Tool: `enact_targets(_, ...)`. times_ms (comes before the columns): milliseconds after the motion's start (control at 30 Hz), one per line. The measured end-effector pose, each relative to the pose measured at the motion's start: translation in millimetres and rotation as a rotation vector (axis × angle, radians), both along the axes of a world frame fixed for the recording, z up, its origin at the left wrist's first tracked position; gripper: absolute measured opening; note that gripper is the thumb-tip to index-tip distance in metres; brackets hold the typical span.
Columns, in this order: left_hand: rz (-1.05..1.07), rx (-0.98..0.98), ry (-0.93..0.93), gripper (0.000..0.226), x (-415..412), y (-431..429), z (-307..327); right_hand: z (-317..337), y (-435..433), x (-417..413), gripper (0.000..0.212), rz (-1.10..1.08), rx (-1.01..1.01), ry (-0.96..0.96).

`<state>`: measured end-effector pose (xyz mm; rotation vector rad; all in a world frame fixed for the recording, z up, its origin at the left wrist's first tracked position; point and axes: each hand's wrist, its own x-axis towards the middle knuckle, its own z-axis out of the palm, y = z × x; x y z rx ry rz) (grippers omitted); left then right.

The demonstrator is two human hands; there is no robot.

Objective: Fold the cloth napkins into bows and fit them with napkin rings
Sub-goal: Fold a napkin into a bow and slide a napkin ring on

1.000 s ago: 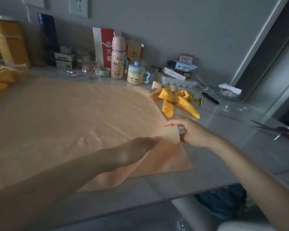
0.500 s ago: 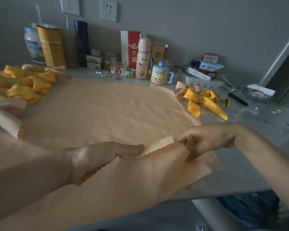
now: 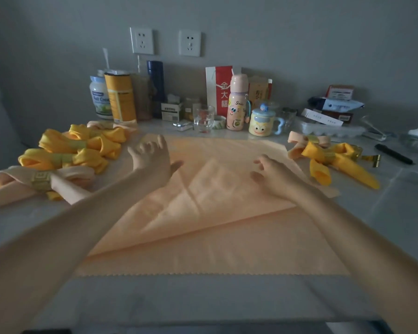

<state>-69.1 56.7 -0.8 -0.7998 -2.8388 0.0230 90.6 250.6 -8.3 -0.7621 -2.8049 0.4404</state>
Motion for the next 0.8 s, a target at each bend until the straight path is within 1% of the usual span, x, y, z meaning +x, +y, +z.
enact_targets(33,-0.107,0.029,-0.049,0.078,16.9,-4.1,-1.4,-8.7,5.6,1.7,0.045,-0.004,-0.075,-0.011)
enact_targets(100,-0.369,0.091,-0.248,0.073,51.3,-15.5,-14.1,-15.7,12.8,13.3,0.042,0.071,-0.155,-0.022)
enact_targets(167,-0.511,0.042,-0.373,0.073,83.7,-29.9,-21.9,-12.5,13.5,29.1,0.044,0.191,-0.193,-0.086)
enact_targets(200,-0.553,0.007,-0.365,0.070,90.5,-33.9,-25.3,-12.2,11.5,35.9,0.049,0.235,-0.188,-0.134)
enact_targets(233,-0.574,-0.023,-0.338,0.065,94.8,-36.6,-24.5,-12.4,7.9,40.4,0.054,0.275,-0.124,-0.169)
enact_targets(267,-0.576,-0.024,-0.319,0.060,94.6,-37.1,-23.6,-14.4,3.1,41.9,0.054,0.294,-0.006,-0.169)
enact_targets(300,-0.566,-0.029,-0.314,0.056,93.4,-37.3,-23.8,-19.5,-1.5,41.1,0.050,0.307,0.126,-0.139)
enact_targets(367,-0.544,-0.047,-0.273,0.050,87.5,-35.8,-23.7,-22.8,-8.9,36.4,0.034,0.335,0.315,-0.046)
enact_targets(433,-0.502,-0.103,-0.250,0.053,83.1,-36.5,-26.7,-15.6,-16.0,36.7,0.018,0.334,0.349,-0.050)
enact_targets(467,-0.494,-0.131,-0.233,0.055,81.8,-37.2,-29.0,-8.7,-19.0,40.6,0.020,0.325,0.331,-0.088)
enact_targets(533,-0.514,-0.151,-0.195,0.056,85.3,-39.4,-31.2,5.6,-26.9,54.0,0.030,0.287,0.309,-0.237)
enact_targets(600,-0.543,-0.137,-0.272,0.062,95.6,-44.3,-29.4,20.4,-39.1,70.2,0.021,0.278,0.307,-0.465)
enact_targets(633,-0.571,-0.143,-0.353,0.062,102.1,-47.6,-28.0,29.6,-45.6,78.3,0.014,0.284,0.253,-0.602)
enact_targets(667,-0.613,-0.159,-0.432,0.060,108.9,-51.7,-26.9,37.1,-51.0,85.8,0.009,0.299,0.175,-0.688)
enact_targets(700,-0.655,-0.179,-0.498,0.057,116.0,-56.2,-24.4,41.8,-55.0,90.4,0.015,0.334,0.091,-0.722)
enact_targets(733,-0.680,-0.189,-0.556,0.058,122.4,-60.7,-21.7,42.6,-59.0,92.7,0.024,0.371,-0.006,-0.689)
enact_targets(767,-0.666,-0.182,-0.602,0.065,127.0,-64.8,-17.9,39.3,-63.0,91.9,0.029,0.395,-0.091,-0.581)
enact_targets(800,-0.635,-0.157,-0.626,0.070,128.5,-66.4,-17.1,32.0,-65.6,90.4,0.033,0.380,-0.127,-0.438)
